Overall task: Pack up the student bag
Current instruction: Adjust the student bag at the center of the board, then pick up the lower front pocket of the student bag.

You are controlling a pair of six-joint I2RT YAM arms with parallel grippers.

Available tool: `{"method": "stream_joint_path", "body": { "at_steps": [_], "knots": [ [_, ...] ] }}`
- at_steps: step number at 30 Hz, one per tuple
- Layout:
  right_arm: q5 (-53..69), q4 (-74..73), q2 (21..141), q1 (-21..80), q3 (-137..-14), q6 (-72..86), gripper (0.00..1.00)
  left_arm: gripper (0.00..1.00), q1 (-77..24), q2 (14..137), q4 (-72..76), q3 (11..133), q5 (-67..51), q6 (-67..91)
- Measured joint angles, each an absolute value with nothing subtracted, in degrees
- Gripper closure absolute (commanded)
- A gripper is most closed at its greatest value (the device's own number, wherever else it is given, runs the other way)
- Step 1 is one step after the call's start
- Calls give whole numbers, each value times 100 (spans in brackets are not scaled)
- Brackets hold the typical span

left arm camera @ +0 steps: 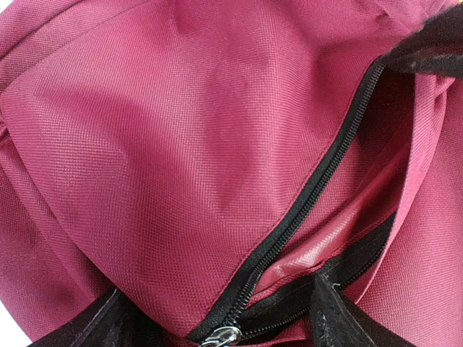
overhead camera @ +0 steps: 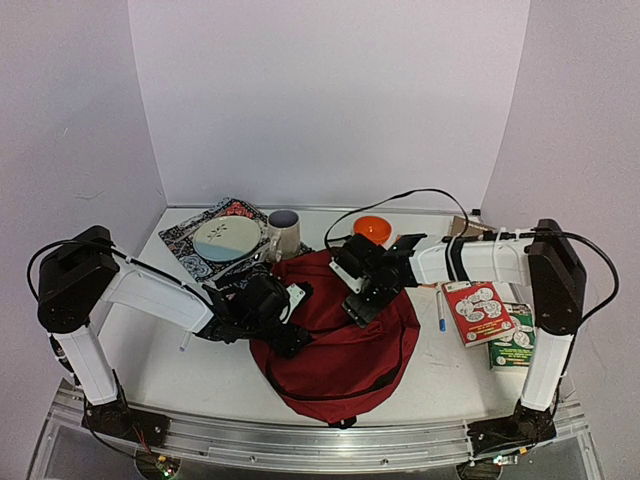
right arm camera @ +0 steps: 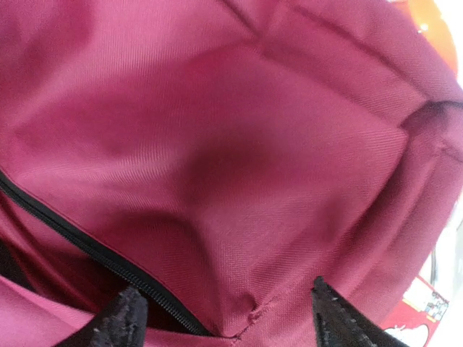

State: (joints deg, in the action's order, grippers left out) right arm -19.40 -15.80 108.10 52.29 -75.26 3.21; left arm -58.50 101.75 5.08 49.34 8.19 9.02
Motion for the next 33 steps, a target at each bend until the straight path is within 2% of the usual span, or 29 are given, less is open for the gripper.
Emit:
{"method": "stream_joint_path", "body": {
  "at_steps": [3,5,13,16,18,23,25,33],
  "knots": [
    [-1939,-1644,11012,5229,-7526,253,42,16,-5850,10175,508,4934,819,899],
    [-1921,-1673,11135,5231,-7526,164,47,16,-5850,10175,508,4934,815,899],
    [-1896,-1675,11350,5234,-7575,-120,49,16,-5852,10175,508,4934,807,902],
    [-1916,-1670,11402,5242,-7613,-197,54,16,-5852,10175,508,4934,769,901],
    [-1943,-1660,11448,5245,-7654,-241,60,16,-5852,10175,508,4934,756,902],
    [-2004,-1525,11485,5249,-7671,-334,90,16,-5855,10175,508,4934,741,906],
    [-2016,-1437,11485,5249,-7669,-342,99,16,-5857,10175,508,4934,740,913],
    [-1838,-868,10796,5249,-7129,-356,100,15,-5859,10096,499,4936,796,940]
  ]
}}
